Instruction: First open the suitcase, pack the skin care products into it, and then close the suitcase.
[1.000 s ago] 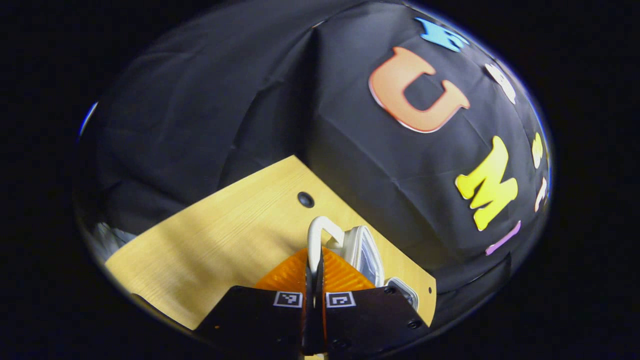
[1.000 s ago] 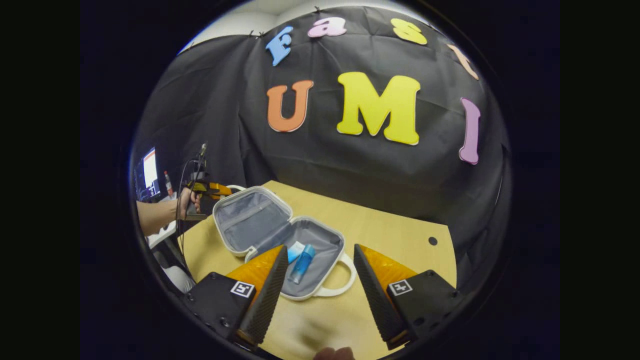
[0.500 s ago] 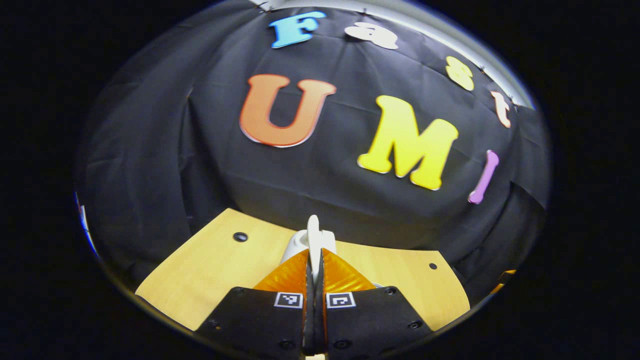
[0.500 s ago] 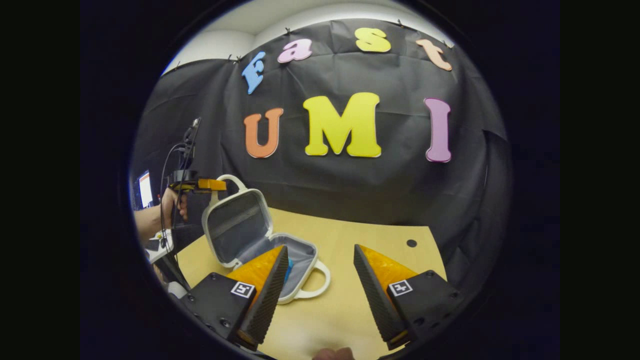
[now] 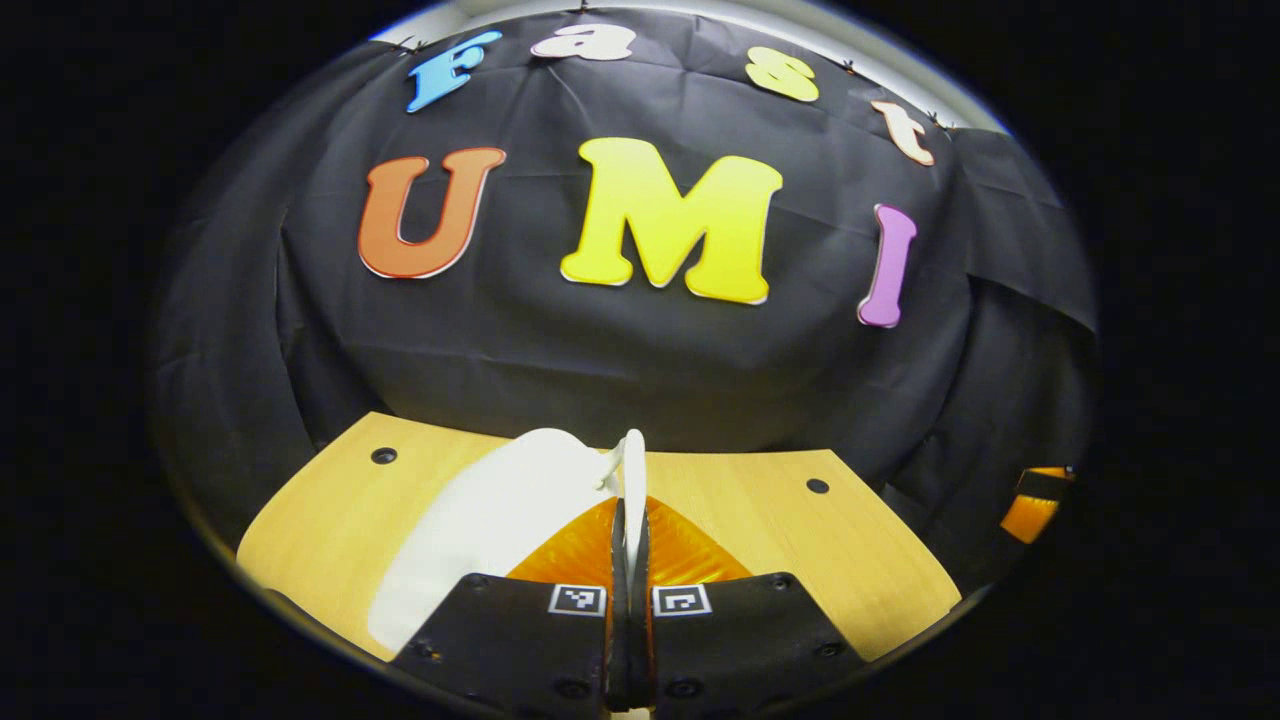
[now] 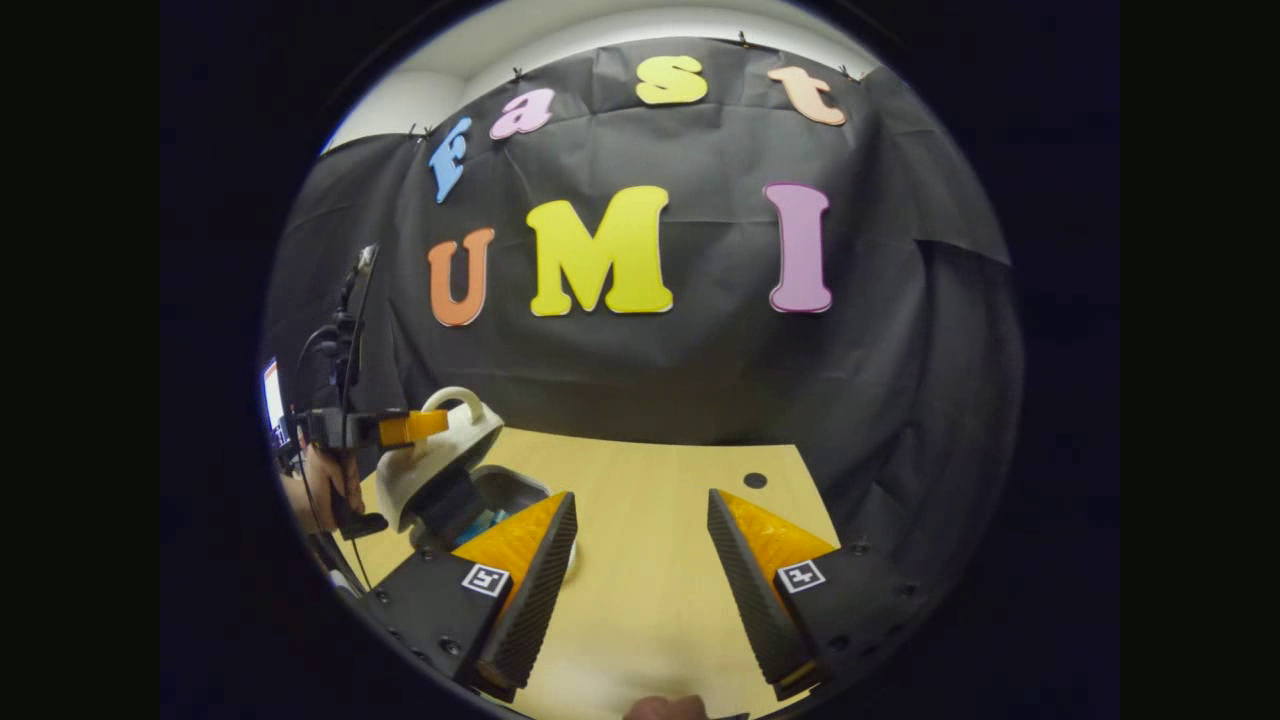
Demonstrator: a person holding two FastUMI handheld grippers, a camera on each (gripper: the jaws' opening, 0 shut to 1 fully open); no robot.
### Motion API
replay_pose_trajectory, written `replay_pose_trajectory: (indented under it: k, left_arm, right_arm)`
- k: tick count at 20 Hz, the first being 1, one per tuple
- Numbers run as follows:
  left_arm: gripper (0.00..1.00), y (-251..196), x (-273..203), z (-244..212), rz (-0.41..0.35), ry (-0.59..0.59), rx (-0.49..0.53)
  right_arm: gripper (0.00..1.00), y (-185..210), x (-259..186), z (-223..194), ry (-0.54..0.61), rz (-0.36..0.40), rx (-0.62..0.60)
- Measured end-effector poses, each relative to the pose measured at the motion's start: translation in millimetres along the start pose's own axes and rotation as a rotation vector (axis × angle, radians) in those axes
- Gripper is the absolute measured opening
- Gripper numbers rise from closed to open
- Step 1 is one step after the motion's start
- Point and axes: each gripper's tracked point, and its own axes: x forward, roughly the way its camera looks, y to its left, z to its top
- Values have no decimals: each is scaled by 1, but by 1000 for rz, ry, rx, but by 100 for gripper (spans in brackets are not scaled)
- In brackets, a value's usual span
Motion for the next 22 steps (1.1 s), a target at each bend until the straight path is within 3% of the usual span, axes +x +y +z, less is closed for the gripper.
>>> replay_pose_trajectory:
  k: [1, 2, 3, 9, 15, 16, 17, 22]
  left_arm:
    - [3, -6, 4, -9, -2, 12, 22]
    - [12, -14, 9, -20, -4, 27, 49]
    - [4, -21, 14, -29, -10, 40, 64]
    - [3, -57, 38, -93, -32, 148, 146]
    - [4, -68, 53, -134, 3, 222, 212]
    - [12, -68, 55, -139, 4, 231, 217]
    - [5, -69, 56, -144, 0, 245, 210]
    - [22, -73, 58, -147, -5, 280, 183]
  right_arm:
    - [78, -9, 2, -3, 9, -10, 0]
    - [79, -14, 2, -6, 16, -16, 1]
    - [79, -18, 4, -9, 25, -21, 2]
    - [79, -37, 4, -23, 75, -32, 0]
    - [78, -62, 0, -29, 97, -69, 4]
    - [78, -65, -1, -29, 98, -74, 4]
    - [78, -67, -1, -30, 100, -77, 5]
    - [78, -69, -1, -30, 100, -77, 7]
